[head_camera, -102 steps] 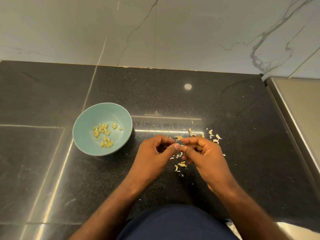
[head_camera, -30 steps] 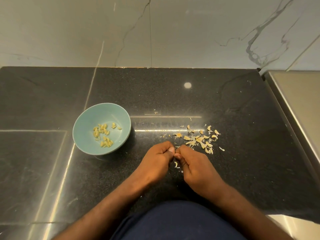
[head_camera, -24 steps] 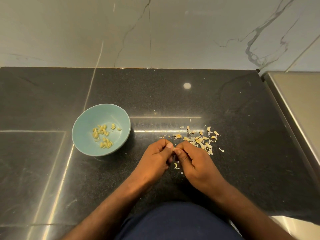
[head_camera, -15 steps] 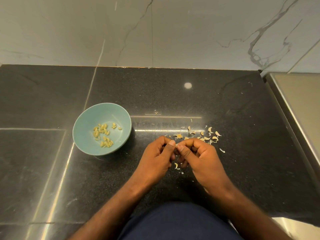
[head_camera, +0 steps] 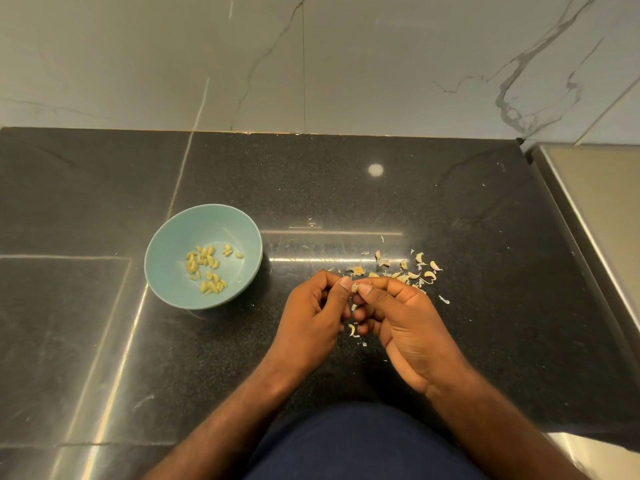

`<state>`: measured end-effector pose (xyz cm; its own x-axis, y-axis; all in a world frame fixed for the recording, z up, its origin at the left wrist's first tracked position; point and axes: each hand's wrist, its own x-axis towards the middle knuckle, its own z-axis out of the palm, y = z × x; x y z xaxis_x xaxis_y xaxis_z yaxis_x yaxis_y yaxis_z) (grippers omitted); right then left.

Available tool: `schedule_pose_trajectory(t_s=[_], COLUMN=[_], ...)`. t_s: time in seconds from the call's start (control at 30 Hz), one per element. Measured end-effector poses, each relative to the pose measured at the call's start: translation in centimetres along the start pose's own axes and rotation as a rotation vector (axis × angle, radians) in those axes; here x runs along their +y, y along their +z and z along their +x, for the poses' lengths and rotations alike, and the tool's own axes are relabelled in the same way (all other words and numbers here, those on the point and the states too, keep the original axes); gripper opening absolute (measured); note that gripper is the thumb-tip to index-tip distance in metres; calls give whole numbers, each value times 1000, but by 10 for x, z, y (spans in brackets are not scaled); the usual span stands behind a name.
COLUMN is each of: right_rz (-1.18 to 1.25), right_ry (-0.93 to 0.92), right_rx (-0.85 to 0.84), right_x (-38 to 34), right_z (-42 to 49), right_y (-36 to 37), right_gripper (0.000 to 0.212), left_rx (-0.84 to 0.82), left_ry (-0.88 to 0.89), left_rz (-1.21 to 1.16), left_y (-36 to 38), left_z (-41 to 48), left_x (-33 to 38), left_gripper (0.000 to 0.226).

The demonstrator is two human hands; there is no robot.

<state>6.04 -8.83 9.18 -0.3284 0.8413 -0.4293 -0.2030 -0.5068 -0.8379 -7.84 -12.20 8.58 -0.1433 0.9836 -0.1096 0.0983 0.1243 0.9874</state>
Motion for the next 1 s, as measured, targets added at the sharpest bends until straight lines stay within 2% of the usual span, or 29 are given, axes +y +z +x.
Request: schedule_pose_trajectory(t_s=[0.3, 0.6, 0.7, 1.0], right_rz=[-55, -105, -31, 263], right_ry=[-59, -30, 0, 148], right_rx=[-15, -28, -14, 23], right_x=[-1, 0, 1, -2], right_z=[1, 3, 4, 15], right_y=[-2, -6, -8, -3], right_gripper=[21, 27, 20, 41], left_rx=[10, 20, 22, 138], left_ry=[94, 55, 36, -162], left_rz=[129, 22, -20, 35], left_y=[-1, -1, 0, -11], left_z=[-2, 0, 0, 6], left_x=[-1, -3, -3, -39], left_gripper=[19, 19, 19, 25])
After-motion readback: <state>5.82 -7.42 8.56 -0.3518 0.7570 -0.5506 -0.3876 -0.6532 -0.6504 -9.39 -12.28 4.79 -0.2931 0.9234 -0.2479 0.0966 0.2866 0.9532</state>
